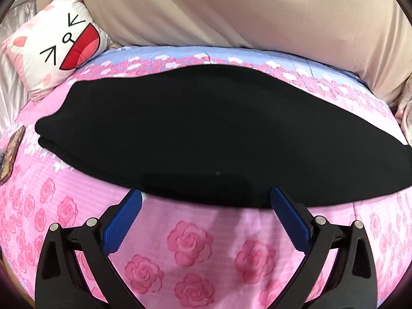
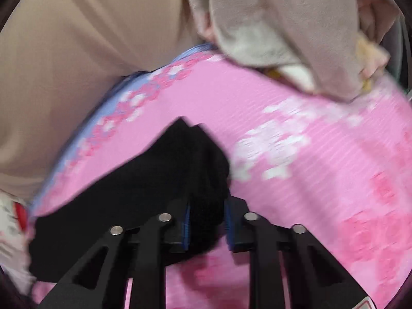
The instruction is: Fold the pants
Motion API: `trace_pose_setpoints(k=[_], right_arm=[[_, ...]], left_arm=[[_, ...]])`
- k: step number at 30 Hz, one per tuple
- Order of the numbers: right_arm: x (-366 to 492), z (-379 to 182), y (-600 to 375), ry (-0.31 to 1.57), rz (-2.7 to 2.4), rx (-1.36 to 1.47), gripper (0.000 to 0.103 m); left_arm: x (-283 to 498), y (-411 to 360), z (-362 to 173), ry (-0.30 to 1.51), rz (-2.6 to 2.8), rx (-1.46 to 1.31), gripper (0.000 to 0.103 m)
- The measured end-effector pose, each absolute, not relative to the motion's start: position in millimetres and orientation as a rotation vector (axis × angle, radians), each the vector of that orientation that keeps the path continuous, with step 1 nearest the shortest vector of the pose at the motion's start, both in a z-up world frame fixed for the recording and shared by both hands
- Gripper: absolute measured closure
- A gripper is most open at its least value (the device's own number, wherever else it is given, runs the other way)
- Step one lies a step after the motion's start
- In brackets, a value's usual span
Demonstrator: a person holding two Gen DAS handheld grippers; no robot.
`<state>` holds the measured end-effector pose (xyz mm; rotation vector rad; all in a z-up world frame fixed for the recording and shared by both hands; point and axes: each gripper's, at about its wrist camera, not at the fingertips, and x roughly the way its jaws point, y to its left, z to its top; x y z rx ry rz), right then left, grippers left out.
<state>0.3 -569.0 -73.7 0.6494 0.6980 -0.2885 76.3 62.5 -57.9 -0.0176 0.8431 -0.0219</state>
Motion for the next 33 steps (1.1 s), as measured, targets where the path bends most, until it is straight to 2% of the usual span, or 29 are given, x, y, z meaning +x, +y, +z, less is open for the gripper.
trace_pose_setpoints(k=[4, 8, 12, 16, 19, 21, 23, 25, 27, 33], right_arm=[[23, -17, -478, 0.629, -0.079, 0.544, 0.083], [65, 12, -356, 0.670, 0.174, 0.420, 0.083], [108, -7, -237, 0.765, 0.353, 0.316, 0.083], [138, -54, -143, 0.882, 0.434, 0.229, 0.083], [133, -74, -110, 0.885, 0.391, 0.133, 0.075], [120, -64, -100, 0.860, 0.404, 0.100, 0.055], [105, -52, -102, 0.824, 0.422, 0.120, 0.045], [82, -39, -105, 0.771, 0.403, 0.099, 0.040], [61, -33, -113, 0.727, 0.354, 0.085, 0.030], [20, -42, -166, 0.727, 0.212, 0.132, 0.028]], left_arm=[[66, 80, -55, 0.821, -0.031, -0.045, 0.005], [60, 104, -54, 0.810, -0.031, -0.109, 0.005], [49, 134, -51, 0.802, -0.013, -0.162, 0.005], [35, 165, -43, 0.784, 0.016, -0.193, 0.005], [27, 189, -38, 0.769, 0.047, -0.202, 0.005], [26, 208, -36, 0.759, 0.067, -0.219, 0.005], [31, 225, -37, 0.761, 0.084, -0.251, 0.005], [42, 247, -39, 0.779, 0.127, -0.311, 0.005], [60, 272, -44, 0.813, 0.228, -0.384, 0.005], [110, 307, -56, 0.827, 0.232, -0.566, 0.005]])
